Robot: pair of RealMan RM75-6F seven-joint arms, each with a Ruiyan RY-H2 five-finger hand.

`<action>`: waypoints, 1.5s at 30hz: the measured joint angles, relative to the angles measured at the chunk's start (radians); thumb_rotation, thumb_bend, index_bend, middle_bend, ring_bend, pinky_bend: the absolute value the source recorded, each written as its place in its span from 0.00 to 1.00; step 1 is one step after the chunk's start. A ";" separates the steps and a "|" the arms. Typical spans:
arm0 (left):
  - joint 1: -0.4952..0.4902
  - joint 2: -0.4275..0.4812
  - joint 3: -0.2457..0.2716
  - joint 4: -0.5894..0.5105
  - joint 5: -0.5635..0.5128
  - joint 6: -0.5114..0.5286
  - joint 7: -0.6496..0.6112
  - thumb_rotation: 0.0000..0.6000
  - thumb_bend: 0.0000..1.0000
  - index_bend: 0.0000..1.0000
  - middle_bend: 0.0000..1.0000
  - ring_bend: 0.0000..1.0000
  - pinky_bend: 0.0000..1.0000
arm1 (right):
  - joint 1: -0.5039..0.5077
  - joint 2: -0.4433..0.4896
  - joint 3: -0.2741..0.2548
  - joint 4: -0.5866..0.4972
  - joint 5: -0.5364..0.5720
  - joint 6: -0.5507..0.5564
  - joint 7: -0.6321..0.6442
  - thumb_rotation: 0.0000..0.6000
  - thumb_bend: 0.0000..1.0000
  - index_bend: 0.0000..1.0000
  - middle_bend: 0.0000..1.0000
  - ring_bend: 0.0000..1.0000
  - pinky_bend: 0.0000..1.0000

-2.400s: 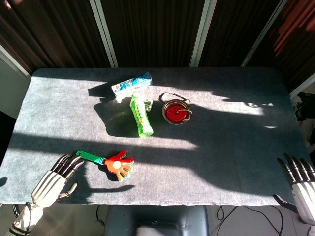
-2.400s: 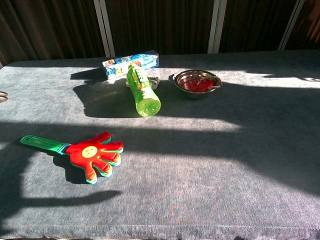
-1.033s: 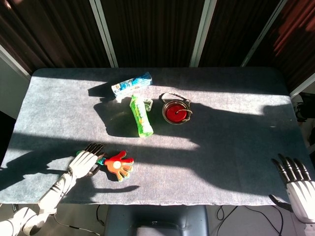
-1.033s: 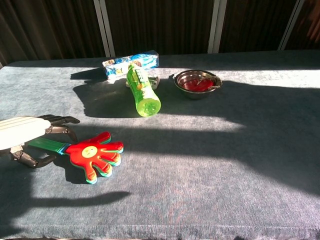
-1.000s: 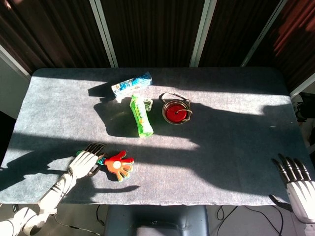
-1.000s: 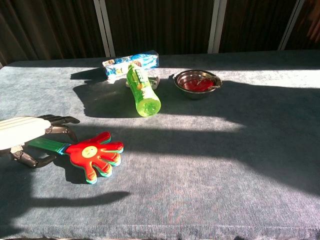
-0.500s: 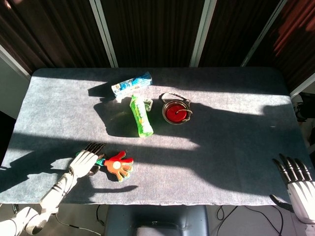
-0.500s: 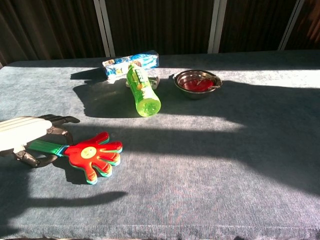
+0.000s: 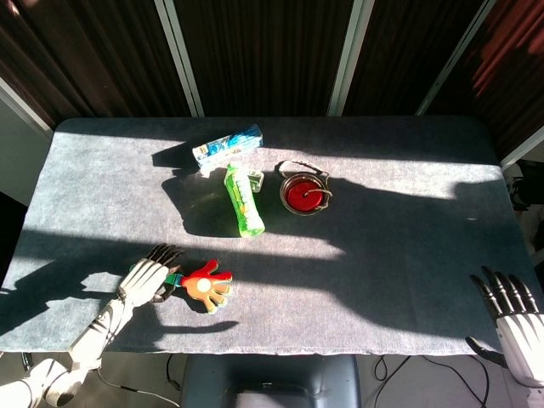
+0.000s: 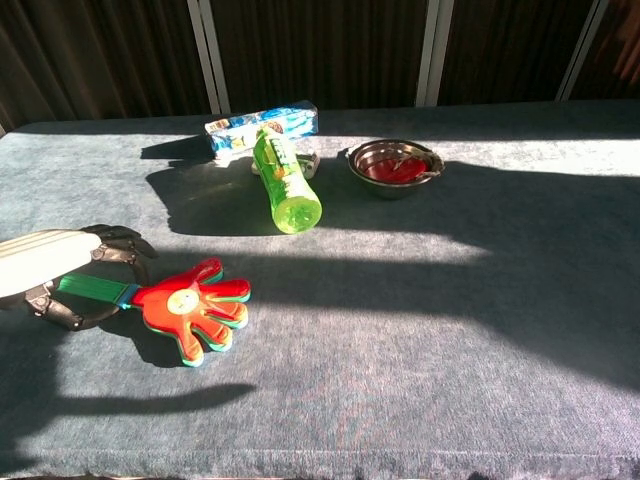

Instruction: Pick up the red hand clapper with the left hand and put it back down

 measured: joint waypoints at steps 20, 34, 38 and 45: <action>0.017 -0.045 0.025 0.127 0.091 0.212 -0.708 1.00 0.61 0.84 0.76 0.47 0.38 | 0.000 0.001 -0.003 0.000 -0.003 -0.002 -0.001 1.00 0.14 0.00 0.00 0.00 0.00; 0.031 -0.037 -0.005 0.130 0.082 0.367 -1.336 1.00 0.66 0.84 0.77 0.48 0.50 | 0.002 0.002 -0.003 -0.002 0.001 -0.006 0.001 1.00 0.14 0.00 0.00 0.00 0.00; 0.048 -0.018 -0.076 0.078 0.018 0.434 -1.566 1.00 0.67 0.84 0.77 0.48 0.52 | 0.003 0.002 -0.004 -0.001 0.000 -0.009 0.000 1.00 0.14 0.00 0.00 0.00 0.00; 0.062 -0.025 -0.150 0.067 -0.049 0.485 -1.625 1.00 0.67 0.84 0.77 0.48 0.54 | 0.005 0.003 -0.005 -0.004 0.002 -0.017 -0.001 1.00 0.14 0.00 0.00 0.00 0.00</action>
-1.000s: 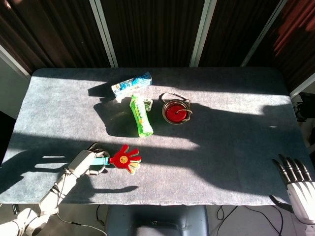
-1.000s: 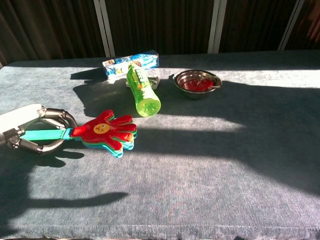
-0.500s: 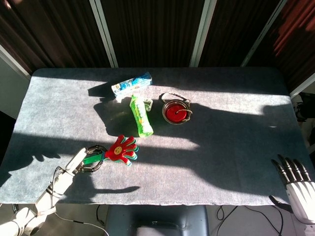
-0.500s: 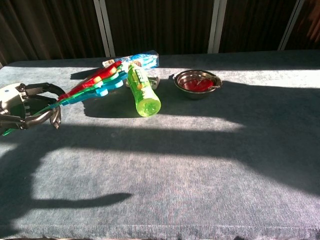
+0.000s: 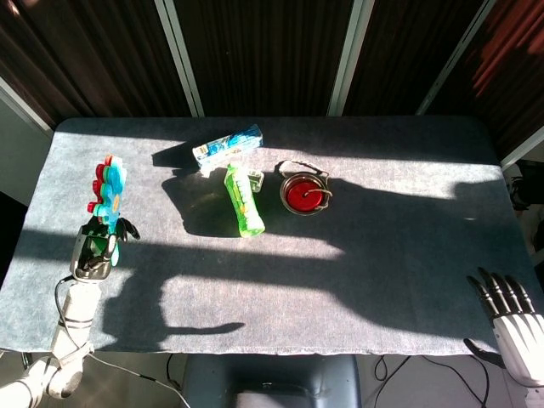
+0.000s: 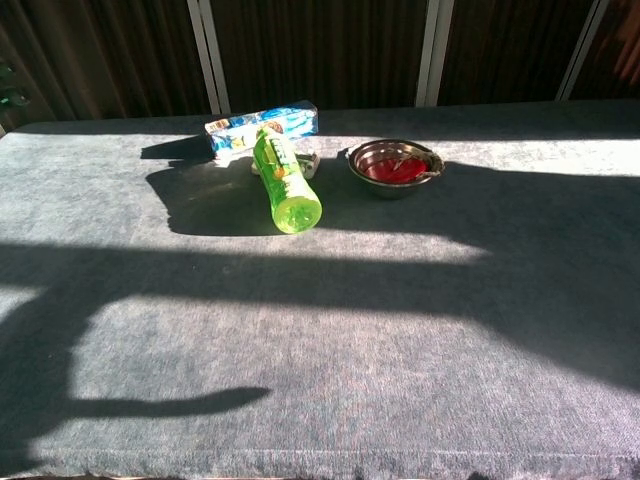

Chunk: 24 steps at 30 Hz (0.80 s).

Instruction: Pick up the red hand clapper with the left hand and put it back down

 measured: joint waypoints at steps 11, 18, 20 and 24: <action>-0.034 -0.035 0.145 0.166 0.163 -0.107 0.773 1.00 0.67 0.84 0.78 0.48 0.55 | 0.000 0.003 -0.001 0.000 -0.001 0.001 0.005 1.00 0.14 0.00 0.00 0.00 0.00; -0.050 -0.015 0.168 0.128 0.171 -0.160 1.037 1.00 0.67 0.84 0.79 0.48 0.52 | -0.002 0.005 -0.002 0.000 -0.004 0.008 0.010 1.00 0.14 0.00 0.00 0.00 0.00; -0.051 -0.005 0.164 0.103 0.164 -0.158 1.013 1.00 0.68 0.84 0.79 0.47 0.51 | -0.002 0.004 -0.002 0.001 -0.005 0.007 0.008 1.00 0.14 0.00 0.00 0.00 0.00; -0.052 0.019 0.152 0.055 0.148 -0.144 0.838 1.00 0.68 0.84 0.79 0.47 0.51 | -0.002 0.003 -0.003 0.000 -0.005 0.006 0.006 1.00 0.14 0.00 0.00 0.00 0.00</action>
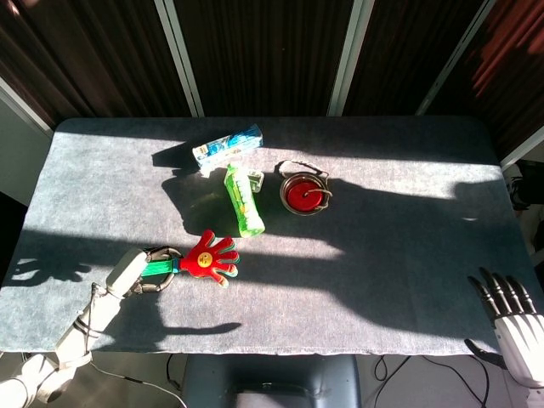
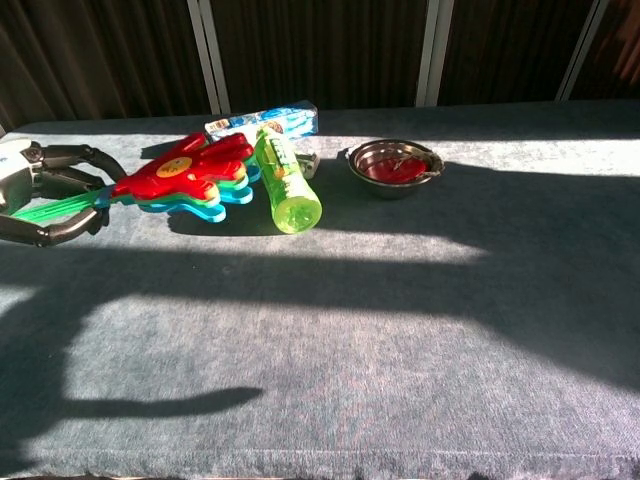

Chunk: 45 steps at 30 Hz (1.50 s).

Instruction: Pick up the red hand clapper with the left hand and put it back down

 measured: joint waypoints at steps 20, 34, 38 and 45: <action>0.020 0.077 -0.072 -0.095 -0.054 0.076 -1.437 1.00 0.67 0.84 0.79 0.46 0.51 | -0.002 0.002 0.001 0.000 0.002 0.005 0.004 1.00 0.14 0.00 0.00 0.00 0.00; -0.011 0.056 -0.022 -0.040 0.000 -0.063 -0.215 1.00 0.67 0.84 0.79 0.47 0.52 | -0.003 0.004 0.000 0.000 -0.001 0.007 0.007 1.00 0.14 0.00 0.00 0.00 0.00; -0.017 0.056 -0.022 -0.049 -0.008 -0.093 0.164 1.00 0.67 0.84 0.79 0.47 0.52 | -0.005 0.008 0.003 0.002 0.002 0.014 0.016 1.00 0.14 0.00 0.00 0.00 0.00; -0.025 0.067 -0.031 -0.073 -0.033 -0.128 0.421 1.00 0.66 0.84 0.79 0.47 0.51 | -0.003 0.006 -0.001 0.001 -0.003 0.007 0.009 1.00 0.14 0.00 0.00 0.00 0.00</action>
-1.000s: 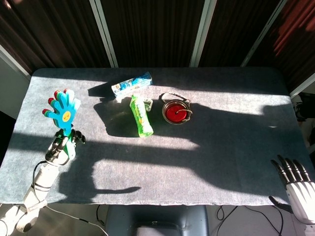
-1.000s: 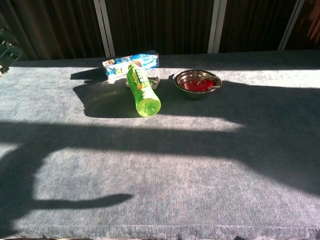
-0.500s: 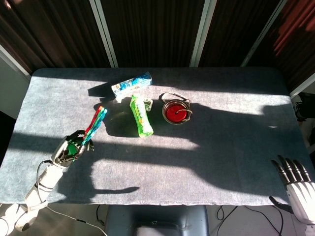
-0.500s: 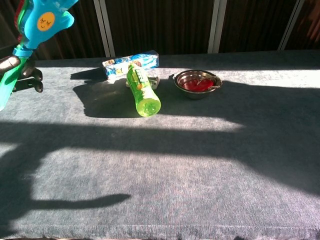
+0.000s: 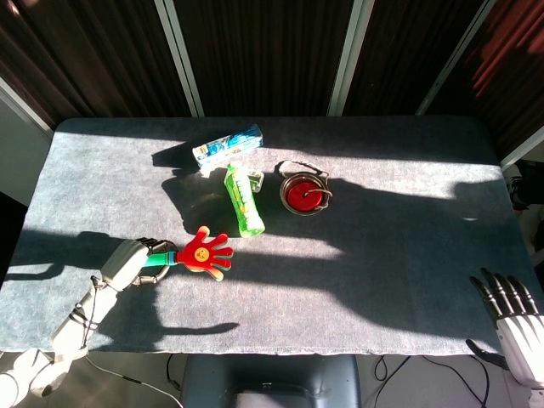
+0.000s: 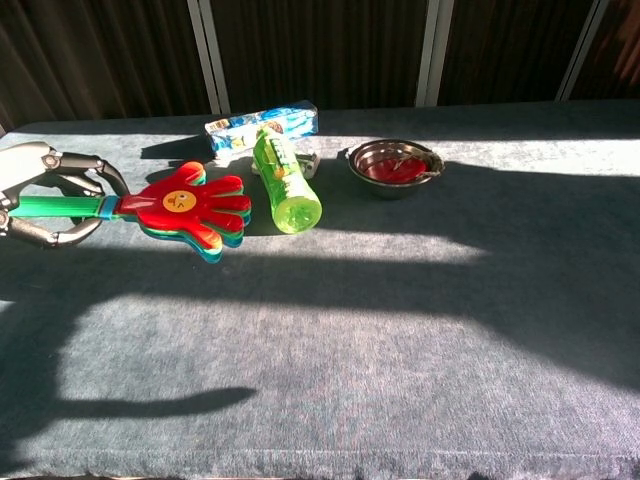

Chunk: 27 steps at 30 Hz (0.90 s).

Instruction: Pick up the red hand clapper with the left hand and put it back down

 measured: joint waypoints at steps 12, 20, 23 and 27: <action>-0.019 -0.075 -0.002 0.044 -0.047 -0.102 -0.405 1.00 0.58 0.73 0.60 0.35 0.33 | 0.001 0.002 0.001 0.000 0.002 -0.001 0.006 1.00 0.14 0.00 0.00 0.00 0.00; -0.028 -0.178 0.018 0.219 -0.037 -0.119 -0.240 1.00 0.51 0.44 0.24 0.04 0.02 | -0.001 0.006 0.001 0.001 0.000 0.006 0.014 1.00 0.14 0.00 0.00 0.00 0.00; -0.030 -0.209 0.029 0.267 -0.025 -0.117 -0.196 1.00 0.48 0.32 0.12 0.00 0.00 | -0.002 0.006 0.001 0.001 0.000 0.006 0.014 1.00 0.14 0.00 0.00 0.00 0.00; -0.030 -0.215 0.038 0.286 -0.013 -0.106 -0.164 1.00 0.47 0.19 0.04 0.00 0.00 | -0.002 0.005 0.001 0.001 0.000 0.006 0.010 1.00 0.14 0.00 0.00 0.00 0.00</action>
